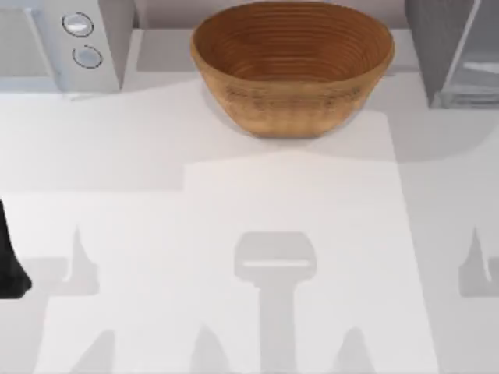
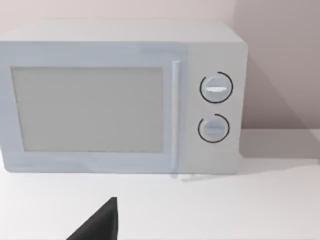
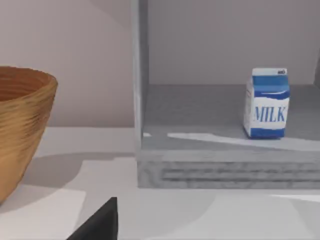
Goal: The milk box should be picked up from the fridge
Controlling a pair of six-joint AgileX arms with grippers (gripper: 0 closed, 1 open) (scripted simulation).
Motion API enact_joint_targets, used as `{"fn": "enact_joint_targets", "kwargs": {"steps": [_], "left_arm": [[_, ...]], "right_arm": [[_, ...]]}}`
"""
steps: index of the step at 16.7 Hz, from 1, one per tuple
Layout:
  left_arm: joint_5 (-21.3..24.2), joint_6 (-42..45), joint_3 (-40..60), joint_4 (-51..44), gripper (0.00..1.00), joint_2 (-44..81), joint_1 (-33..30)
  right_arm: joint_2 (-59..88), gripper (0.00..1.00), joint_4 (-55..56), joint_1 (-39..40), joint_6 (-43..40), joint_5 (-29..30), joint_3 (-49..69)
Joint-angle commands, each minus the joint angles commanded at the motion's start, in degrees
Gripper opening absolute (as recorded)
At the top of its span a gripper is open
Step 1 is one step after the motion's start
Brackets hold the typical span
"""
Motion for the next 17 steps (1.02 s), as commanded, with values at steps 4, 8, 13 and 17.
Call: {"fn": "enact_joint_targets", "kwargs": {"steps": [4, 8, 13, 17], "left_arm": [[0.0, 0.0, 0.0, 0.0, 1.0, 0.0, 0.0], [0.0, 0.0, 0.0, 0.0, 1.0, 0.0, 0.0], [0.0, 0.0, 0.0, 0.0, 1.0, 0.0, 0.0], [0.0, 0.0, 0.0, 0.0, 1.0, 0.0, 0.0]], "right_arm": [[1.72, 1.0, 1.79, -0.63, 0.0, -0.74, 0.32], [12.42, 1.0, 12.66, -4.29, 0.02, -4.45, 2.01], [37.67, 1.0, 35.62, -11.71, 0.29, -11.49, 4.48], [61.63, 1.0, 55.27, -18.17, 0.68, -17.63, 6.08]]}}
